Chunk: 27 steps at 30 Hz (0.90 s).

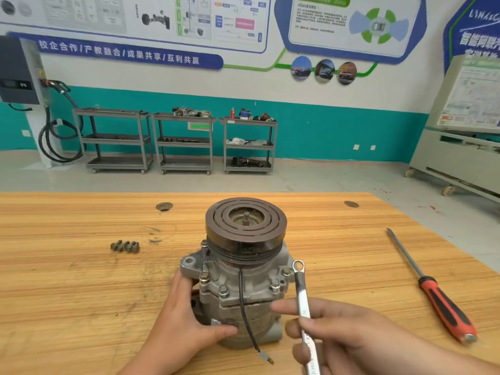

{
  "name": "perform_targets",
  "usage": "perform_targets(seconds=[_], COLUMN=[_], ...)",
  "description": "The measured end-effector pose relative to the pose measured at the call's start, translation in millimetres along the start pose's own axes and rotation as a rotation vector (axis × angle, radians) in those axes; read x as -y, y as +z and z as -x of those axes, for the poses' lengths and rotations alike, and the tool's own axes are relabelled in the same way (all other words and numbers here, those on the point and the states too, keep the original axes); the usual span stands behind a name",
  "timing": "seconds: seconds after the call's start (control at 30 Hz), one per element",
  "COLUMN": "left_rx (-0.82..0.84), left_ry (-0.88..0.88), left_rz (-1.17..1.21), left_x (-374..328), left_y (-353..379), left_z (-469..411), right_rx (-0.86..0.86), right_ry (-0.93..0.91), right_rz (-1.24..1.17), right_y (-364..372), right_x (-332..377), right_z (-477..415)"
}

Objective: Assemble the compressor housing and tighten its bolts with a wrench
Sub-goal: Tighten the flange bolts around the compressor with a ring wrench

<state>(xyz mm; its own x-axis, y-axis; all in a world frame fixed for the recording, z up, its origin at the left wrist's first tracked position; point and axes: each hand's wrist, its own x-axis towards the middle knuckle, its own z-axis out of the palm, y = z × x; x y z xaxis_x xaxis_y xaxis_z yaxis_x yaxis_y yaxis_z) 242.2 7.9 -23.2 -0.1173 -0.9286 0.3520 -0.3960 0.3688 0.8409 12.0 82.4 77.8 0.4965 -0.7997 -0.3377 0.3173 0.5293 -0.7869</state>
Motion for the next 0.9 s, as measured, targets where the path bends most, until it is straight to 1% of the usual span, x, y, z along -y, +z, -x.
perform_targets(seconds=[0.03, 0.13, 0.23, 0.27, 0.33, 0.4, 0.57, 0.63, 0.77, 0.9], left_rx=[0.007, 0.024, 0.03, 0.031, 0.027, 0.024, 0.041, 0.042, 0.03, 0.021], left_ry=[-0.002, 0.009, 0.001, -0.002, 0.014, 0.027, 0.011, 0.002, 0.02, 0.03], left_rz=[0.0, -0.002, -0.014, -0.019, -0.014, -0.012, -0.007, -0.023, 0.006, 0.003], left_x=[0, 0, -1, -1, -1, -1, 0, -2, -1, 1], left_y=[0, -1, -1, -1, -1, -1, -2, -2, -1, -1], left_z=[1, 1, 0, 0, 0, 1, 1, 0, 0, 0], right_rx=[-0.046, -0.223, -0.297, -0.312, -0.328, -0.293, -0.247, -0.224, -0.147, -0.069], right_ry=[0.017, 0.04, -0.046, -0.085, -0.109, -0.118, -0.108, -0.094, -0.027, 0.076], right_rz=[0.081, 0.521, 0.879, 0.963, 0.997, 1.045, 1.558, 1.684, 1.858, 1.963], right_y=[-4, -16, -26, -28, -30, -30, -43, -45, -38, -25], right_x=[-1, 1, 16, 23, 40, 57, 96, 106, 118, 129], right_z=[5, 20, 31, 33, 33, 27, -5, -19, -37, -48])
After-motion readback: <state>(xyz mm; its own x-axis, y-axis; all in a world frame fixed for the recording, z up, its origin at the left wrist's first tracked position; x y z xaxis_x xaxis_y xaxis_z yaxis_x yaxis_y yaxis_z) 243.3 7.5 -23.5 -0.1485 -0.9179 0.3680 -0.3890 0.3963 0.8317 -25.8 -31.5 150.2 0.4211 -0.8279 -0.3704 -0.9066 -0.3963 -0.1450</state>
